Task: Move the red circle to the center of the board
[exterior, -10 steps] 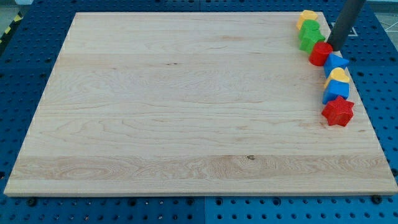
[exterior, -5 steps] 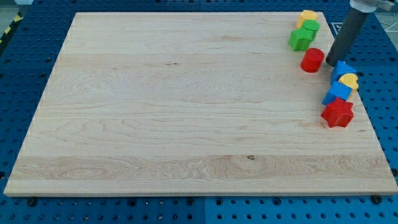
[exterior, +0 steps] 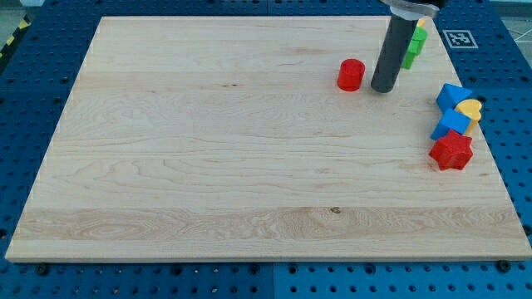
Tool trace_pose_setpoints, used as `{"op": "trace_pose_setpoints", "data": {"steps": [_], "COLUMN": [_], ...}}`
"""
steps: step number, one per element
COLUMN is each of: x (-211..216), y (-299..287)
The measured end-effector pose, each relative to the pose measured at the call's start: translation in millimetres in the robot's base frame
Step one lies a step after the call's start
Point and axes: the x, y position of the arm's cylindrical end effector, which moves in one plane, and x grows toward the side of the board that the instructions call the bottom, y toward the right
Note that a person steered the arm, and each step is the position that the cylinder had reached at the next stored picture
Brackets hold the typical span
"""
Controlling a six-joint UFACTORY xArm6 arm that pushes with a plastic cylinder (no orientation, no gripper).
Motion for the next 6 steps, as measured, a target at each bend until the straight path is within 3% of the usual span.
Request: {"op": "trace_pose_setpoints", "data": {"steps": [3,4,6], "x": [-19.7,-34.6,-38.7], "y": [-0.1,-30.3,-148.6]}}
